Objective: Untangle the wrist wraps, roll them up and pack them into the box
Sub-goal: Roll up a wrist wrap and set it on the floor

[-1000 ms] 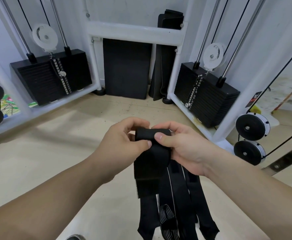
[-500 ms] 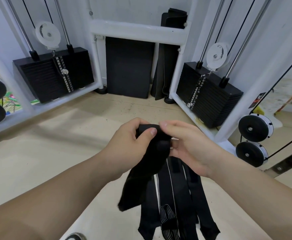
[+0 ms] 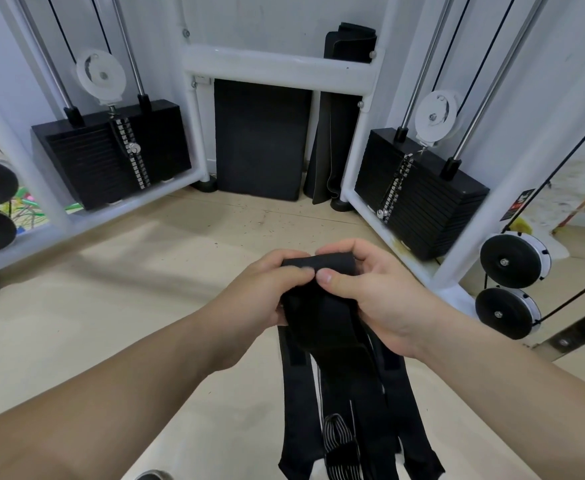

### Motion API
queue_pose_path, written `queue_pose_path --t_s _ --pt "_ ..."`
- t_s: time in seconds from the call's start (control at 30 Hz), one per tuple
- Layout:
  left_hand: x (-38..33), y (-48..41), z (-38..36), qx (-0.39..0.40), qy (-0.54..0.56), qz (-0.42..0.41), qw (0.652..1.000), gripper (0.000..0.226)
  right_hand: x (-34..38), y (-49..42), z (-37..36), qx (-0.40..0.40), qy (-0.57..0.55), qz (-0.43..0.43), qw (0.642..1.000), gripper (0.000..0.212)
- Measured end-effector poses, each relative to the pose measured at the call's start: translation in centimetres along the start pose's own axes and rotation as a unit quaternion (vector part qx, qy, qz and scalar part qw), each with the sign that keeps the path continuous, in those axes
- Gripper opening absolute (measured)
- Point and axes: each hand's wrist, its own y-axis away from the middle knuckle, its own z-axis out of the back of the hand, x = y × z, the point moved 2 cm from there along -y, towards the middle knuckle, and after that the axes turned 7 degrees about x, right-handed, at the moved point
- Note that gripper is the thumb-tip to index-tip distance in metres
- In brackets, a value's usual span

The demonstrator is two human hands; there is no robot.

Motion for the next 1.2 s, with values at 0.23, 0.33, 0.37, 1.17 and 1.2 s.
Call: queue_pose_path --t_s 0.23,0.33,0.37,1.17,1.2 --pt "0.1 0.1 -0.3 -0.027 -0.087 -0.028 0.995 0.021 -0.3 0.1 0.3 0.0 0.032 0.015 0.999 0.034" --pt "-0.3 0.3 -0.7 -0.05 -0.082 -0.055 0.994 0.014 0.0 0.1 0.0 0.021 0.006 -0.008 1.0 0.032" --pt "-0.4 0.4 -0.9 -0.056 -0.079 -0.06 0.994 0.013 0.1 0.1 -0.2 0.024 -0.016 -0.014 0.999 0.031" --pt "-1.5 1.4 -0.7 -0.057 -0.17 -0.177 0.968 0.02 1.1 0.3 -0.4 0.065 0.047 -0.095 0.992 0.063" --pt "-1.6 1.4 -0.5 -0.059 -0.18 -0.185 0.964 0.022 1.2 0.3 -0.4 0.067 0.056 -0.097 0.991 0.063"
